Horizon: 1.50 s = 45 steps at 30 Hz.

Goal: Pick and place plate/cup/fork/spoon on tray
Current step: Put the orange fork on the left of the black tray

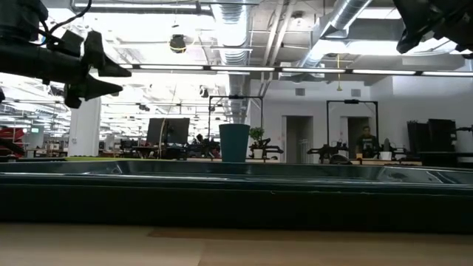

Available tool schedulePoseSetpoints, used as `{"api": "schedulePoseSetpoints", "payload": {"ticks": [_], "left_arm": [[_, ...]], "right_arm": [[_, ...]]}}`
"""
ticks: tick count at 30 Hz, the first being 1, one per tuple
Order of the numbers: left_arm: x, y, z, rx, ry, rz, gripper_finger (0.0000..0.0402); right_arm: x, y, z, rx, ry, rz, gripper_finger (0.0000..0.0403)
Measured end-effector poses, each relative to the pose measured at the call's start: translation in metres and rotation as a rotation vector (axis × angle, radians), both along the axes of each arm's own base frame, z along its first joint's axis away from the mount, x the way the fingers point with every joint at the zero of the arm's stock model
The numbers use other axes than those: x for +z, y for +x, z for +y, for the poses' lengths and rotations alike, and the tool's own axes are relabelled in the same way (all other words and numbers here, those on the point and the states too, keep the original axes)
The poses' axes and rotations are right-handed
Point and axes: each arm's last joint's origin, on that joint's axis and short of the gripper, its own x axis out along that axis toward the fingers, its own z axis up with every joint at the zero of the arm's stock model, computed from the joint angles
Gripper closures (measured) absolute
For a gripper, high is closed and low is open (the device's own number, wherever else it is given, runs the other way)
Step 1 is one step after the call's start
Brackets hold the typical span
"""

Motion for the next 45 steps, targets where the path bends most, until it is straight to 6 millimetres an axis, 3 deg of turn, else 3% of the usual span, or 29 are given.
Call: {"api": "schedulePoseSetpoints", "payload": {"ticks": [6, 12, 15, 24, 31, 35, 40, 45], "left_arm": [[0.0, 0.0, 0.0, 0.015, 0.013, 0.01, 0.0164], [0.012, -0.002, 0.0, 0.029, 0.001, -0.175, 0.0158], [0.013, -0.002, 0.0, 0.032, 0.018, -0.17, 0.0156], [0.017, -0.001, -0.002, -0.05, 0.055, -0.189, 0.0155], [0.032, -0.002, -0.002, -0.07, -0.035, -0.298, 0.0158], [0.055, 0.005, -0.004, -0.174, -0.141, -0.146, 0.0158], [0.084, 0.021, -0.002, -0.181, -0.37, 0.214, 0.0158], [0.084, 0.036, -0.001, -0.119, -0.693, 0.547, 0.0158]], "right_arm": [[0.0, 0.0, 0.0, 0.004, 0.022, 0.0, 0.0234], [-0.001, 0.001, -0.006, -0.117, 0.176, 0.04, 0.0234], [-0.004, 0.003, -0.006, -0.113, 0.196, 0.078, 0.0234], [-0.006, 0.003, -0.007, -0.162, 0.217, 0.094, 0.0234], [-0.006, 0.003, -0.008, -0.224, 0.193, 0.104, 0.0234], [-0.006, 0.003, -0.009, -0.258, 0.2, 0.105, 0.0234], [-0.006, 0.003, -0.009, -0.258, 0.2, 0.107, 0.0234], [-0.006, 0.003, -0.009, -0.241, 0.233, 0.103, 0.0234]]}}
